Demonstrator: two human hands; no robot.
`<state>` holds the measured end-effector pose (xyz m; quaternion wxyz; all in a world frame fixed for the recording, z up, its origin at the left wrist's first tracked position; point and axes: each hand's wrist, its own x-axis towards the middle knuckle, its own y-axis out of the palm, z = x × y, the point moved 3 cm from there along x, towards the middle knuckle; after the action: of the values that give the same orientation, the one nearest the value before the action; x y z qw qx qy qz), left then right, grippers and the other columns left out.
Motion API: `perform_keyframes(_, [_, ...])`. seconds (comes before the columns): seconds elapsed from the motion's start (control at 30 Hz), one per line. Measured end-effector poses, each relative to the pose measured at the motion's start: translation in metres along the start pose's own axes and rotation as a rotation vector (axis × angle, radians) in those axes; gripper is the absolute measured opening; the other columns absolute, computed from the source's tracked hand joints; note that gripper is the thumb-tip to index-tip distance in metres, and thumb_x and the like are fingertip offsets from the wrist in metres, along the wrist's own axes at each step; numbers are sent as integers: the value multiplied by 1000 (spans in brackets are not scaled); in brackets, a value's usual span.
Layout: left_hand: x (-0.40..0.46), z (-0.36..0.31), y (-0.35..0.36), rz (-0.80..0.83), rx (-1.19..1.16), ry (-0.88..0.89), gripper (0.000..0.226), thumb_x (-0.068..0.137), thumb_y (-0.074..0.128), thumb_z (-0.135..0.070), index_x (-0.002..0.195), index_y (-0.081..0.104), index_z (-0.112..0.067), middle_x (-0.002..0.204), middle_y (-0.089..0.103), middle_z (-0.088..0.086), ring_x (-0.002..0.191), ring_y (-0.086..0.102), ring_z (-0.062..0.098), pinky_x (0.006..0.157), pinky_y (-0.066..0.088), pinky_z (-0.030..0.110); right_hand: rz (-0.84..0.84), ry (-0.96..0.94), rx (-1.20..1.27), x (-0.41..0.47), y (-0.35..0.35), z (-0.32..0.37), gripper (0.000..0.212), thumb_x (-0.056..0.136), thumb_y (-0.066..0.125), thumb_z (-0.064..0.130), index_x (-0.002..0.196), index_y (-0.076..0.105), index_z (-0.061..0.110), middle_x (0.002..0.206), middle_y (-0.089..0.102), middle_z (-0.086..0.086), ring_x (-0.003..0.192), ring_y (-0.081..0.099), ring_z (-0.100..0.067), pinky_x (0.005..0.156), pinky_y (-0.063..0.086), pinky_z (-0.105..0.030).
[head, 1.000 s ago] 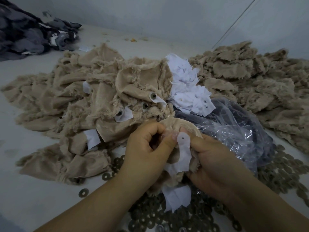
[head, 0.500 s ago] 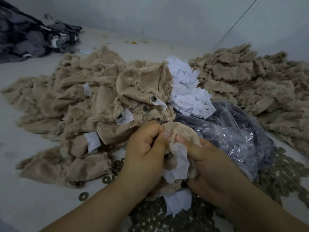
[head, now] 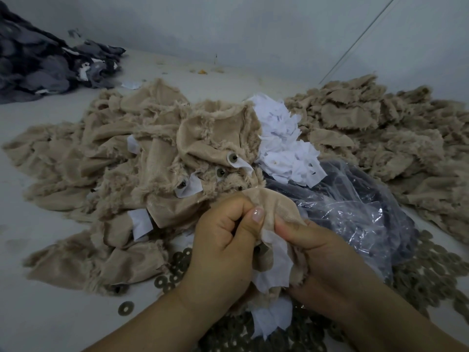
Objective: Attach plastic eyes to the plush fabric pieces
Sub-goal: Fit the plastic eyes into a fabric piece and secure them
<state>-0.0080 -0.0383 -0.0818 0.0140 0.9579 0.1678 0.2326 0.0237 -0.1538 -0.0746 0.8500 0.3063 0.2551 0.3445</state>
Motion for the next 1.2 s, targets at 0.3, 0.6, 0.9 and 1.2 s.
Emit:
perform_keyframes(0.3, [5, 7, -6, -32, 115, 12, 35, 93, 52, -16, 66, 50, 6, 63, 48, 13, 58, 44, 18, 55, 41, 28, -49, -50, -76, 2, 0, -1, 40, 90, 55, 10, 125, 62, -7, 125, 63, -33, 120, 60, -45, 101, 50, -53])
perform_keyframes(0.6, [6, 6, -4, -26, 52, -27, 37, 93, 52, -18, 67, 48, 8, 62, 46, 18, 57, 43, 21, 52, 40, 31, 22, 4, 13, 2, 0, -2, 35, 95, 57, 12, 125, 65, -3, 128, 64, -27, 117, 65, -36, 97, 55, -45])
perform_keyframes(0.9, [5, 8, -6, 14, -89, -190, 27, 88, 60, -28, 69, 61, -10, 64, 56, 15, 59, 51, 20, 54, 47, 28, -72, 17, -20, 5, -6, 2, 41, 88, 56, 17, 119, 67, -8, 121, 66, -31, 116, 64, -42, 99, 52, -48])
perform_keyframes(1.2, [8, 7, -13, -21, -148, -211, 24, 86, 63, -29, 65, 67, -18, 63, 63, 5, 57, 57, 14, 55, 50, 25, 38, -44, -223, 0, -12, 21, 37, 83, 55, -4, 118, 68, -2, 93, 65, -16, 71, 53, -22, 64, 44, -24])
